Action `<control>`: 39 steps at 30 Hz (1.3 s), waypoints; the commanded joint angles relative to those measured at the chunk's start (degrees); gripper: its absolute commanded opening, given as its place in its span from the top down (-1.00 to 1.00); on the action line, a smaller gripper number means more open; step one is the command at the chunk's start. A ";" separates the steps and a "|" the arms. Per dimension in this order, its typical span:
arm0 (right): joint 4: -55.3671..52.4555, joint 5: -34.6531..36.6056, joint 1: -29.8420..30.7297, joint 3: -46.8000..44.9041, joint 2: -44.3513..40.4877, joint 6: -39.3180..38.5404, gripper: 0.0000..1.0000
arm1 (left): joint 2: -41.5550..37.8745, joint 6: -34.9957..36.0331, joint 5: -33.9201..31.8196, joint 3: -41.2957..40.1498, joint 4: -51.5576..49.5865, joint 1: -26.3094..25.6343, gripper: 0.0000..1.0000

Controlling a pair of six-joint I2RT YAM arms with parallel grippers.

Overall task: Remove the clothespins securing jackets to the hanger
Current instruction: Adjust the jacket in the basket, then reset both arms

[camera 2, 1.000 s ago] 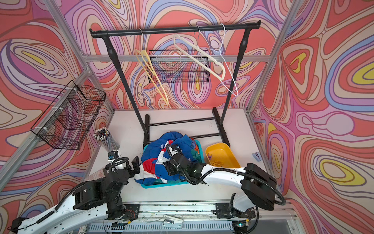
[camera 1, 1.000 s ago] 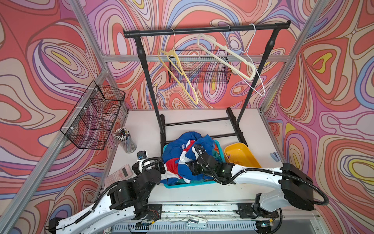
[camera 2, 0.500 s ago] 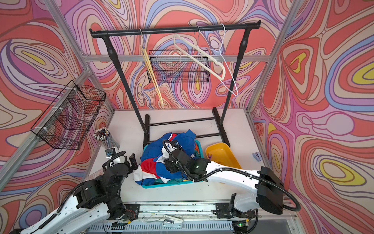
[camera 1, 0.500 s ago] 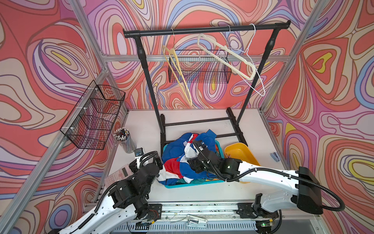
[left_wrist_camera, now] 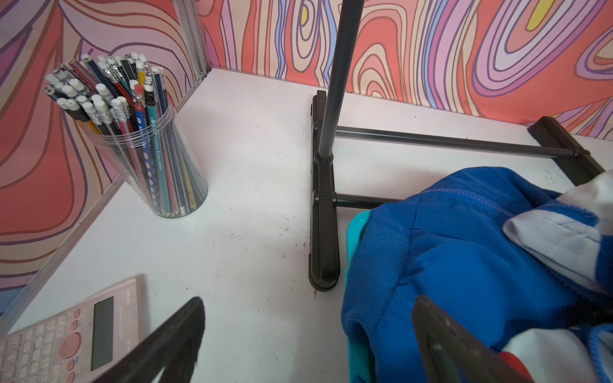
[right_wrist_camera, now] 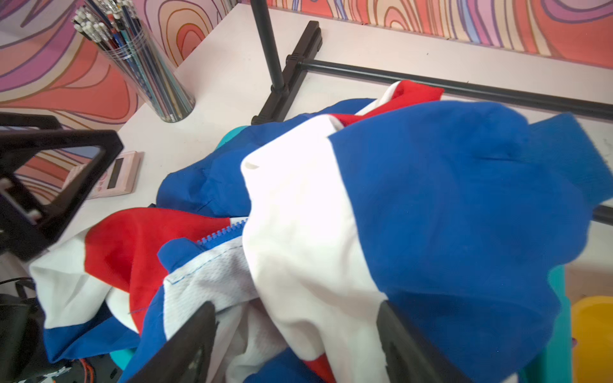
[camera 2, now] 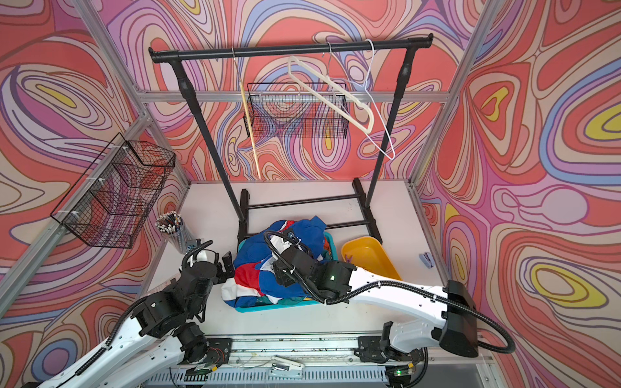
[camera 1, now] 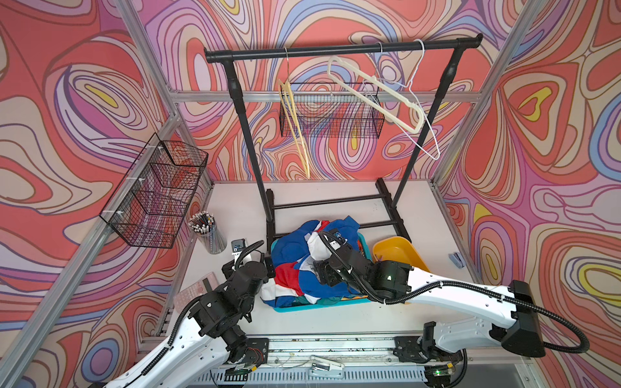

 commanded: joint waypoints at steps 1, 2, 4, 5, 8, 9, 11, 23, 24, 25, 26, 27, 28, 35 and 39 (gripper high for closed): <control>-1.46 5.45 0.19 0.53 -3.00 -2.65 -0.60 | -1.86 0.50 -1.61 -0.08 -0.05 0.35 -1.00; -1.38 7.63 0.25 0.26 -3.56 -4.01 -0.60 | -2.04 0.69 -2.09 -0.20 -0.23 0.40 -1.00; -0.18 11.57 0.22 -0.88 -4.85 -7.34 -0.63 | -2.04 1.36 -3.17 -0.44 -0.03 0.56 -1.00; 1.63 12.72 0.22 -2.14 -5.82 -10.25 -0.66 | -1.83 2.02 -3.95 -0.84 0.59 0.74 -1.00; 9.84 20.55 0.11 -8.04 -9.16 -19.24 -0.80 | -1.21 3.80 -5.52 -2.41 4.03 2.09 -1.00; 13.94 22.28 -0.32 -10.89 -10.48 -24.53 -0.83 | -1.04 4.62 -5.52 -2.88 5.41 3.00 -1.00; 22.72 24.72 -2.20 -16.14 -13.02 -31.23 -0.90 | -0.53 5.98 -5.07 -3.92 8.78 4.96 -1.00; 46.45 15.11 -26.75 -34.41 -20.52 -42.05 -0.97 | 8.72 11.23 2.15 -7.01 22.30 18.10 -1.00; 48.59 14.77 -29.10 -35.96 -20.36 -42.03 -0.96 | 9.45 11.62 1.82 -7.25 23.25 19.22 -1.00; 51.20 14.40 -31.10 -37.65 -20.17 -41.85 -0.96 | 10.00 12.16 1.72 -7.73 24.39 20.26 -1.00; 54.57 13.43 -33.39 -39.63 -19.84 -41.51 -0.97 | 10.57 13.06 1.75 -8.46 26.42 21.20 -1.00; 57.77 11.51 -35.76 -41.32 -19.27 -41.18 -0.96 | 11.11 14.35 1.84 -9.56 29.21 21.89 -1.00; 60.85 9.72 -37.87 -42.98 -18.53 -40.58 -0.96 | 11.67 15.51 1.93 -10.72 32.00 22.49 -1.00; 76.63 -0.21 -48.02 -45.93 -4.65 -39.20 -0.95 | 21.35 22.15 3.52 -15.38 51.42 25.62 -1.00; 87.15 -1.90 -50.36 -46.10 7.00 -38.16 -0.94 | 25.80 26.59 5.64 -16.43 61.18 26.94 -1.00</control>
